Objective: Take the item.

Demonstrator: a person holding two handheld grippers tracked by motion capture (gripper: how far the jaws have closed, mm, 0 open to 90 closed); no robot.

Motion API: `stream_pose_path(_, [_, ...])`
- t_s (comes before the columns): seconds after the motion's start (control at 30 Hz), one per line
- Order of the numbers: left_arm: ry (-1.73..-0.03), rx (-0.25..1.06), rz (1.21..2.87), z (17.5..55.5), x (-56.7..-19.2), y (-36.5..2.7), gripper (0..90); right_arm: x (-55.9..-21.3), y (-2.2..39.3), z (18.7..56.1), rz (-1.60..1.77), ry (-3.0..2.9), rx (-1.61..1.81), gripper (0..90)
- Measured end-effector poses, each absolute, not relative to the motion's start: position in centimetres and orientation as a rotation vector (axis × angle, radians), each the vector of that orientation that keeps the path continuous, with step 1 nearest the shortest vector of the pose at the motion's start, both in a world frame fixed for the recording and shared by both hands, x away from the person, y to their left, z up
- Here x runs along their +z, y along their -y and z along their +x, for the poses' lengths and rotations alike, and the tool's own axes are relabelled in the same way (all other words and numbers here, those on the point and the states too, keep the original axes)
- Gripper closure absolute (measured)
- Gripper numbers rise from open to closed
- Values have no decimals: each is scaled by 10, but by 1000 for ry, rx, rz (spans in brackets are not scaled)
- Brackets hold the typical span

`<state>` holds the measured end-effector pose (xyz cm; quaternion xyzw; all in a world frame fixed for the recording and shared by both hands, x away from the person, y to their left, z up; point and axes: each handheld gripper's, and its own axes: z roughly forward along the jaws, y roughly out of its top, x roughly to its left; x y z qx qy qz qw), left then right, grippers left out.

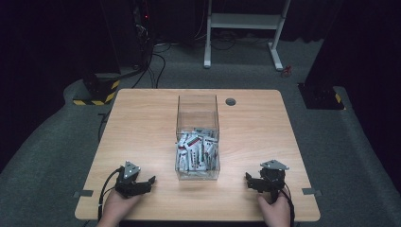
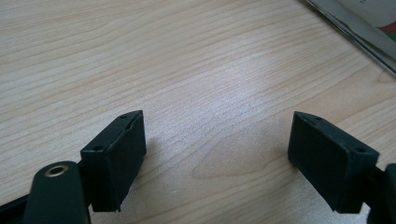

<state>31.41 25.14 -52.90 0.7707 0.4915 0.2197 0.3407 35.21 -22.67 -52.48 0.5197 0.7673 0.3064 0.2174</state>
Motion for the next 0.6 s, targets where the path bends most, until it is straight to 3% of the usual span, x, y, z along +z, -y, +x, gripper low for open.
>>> stream_pose_path(0.47, [-1299,573,1993,314,-529,-252,190,-525,227,352,1439,-2125,848,78])
stream_pose_path(0.6, [-1355,591,1980,314,-529,-253,149,-525,227,352,1440,-2125,849,78])
